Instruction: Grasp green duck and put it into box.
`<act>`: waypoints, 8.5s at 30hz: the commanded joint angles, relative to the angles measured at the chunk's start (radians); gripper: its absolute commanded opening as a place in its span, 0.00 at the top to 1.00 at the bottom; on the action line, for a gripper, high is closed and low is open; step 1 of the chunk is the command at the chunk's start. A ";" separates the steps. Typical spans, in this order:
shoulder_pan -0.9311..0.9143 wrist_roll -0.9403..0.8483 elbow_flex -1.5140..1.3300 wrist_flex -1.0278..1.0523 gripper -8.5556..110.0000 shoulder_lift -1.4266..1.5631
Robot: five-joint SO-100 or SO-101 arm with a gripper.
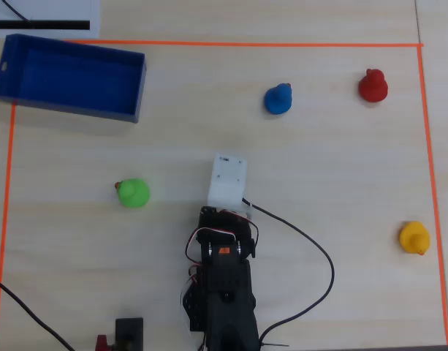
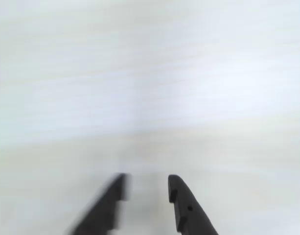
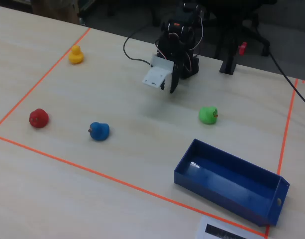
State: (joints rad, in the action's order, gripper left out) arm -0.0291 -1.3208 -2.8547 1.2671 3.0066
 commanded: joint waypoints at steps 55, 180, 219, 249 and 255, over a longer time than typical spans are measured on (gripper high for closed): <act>0.650 0.802 0.604 -0.360 0.64 -1.029; 0.558 0.529 2.138 -0.376 0.77 -2.083; 0.017 0.123 -0.005 -0.169 0.93 0.305; -0.029 0.041 -0.256 0.043 0.86 0.305; -0.029 0.041 -0.256 0.043 0.86 0.305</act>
State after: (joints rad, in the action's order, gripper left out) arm -0.0522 -1.2778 -3.1170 1.2916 3.3257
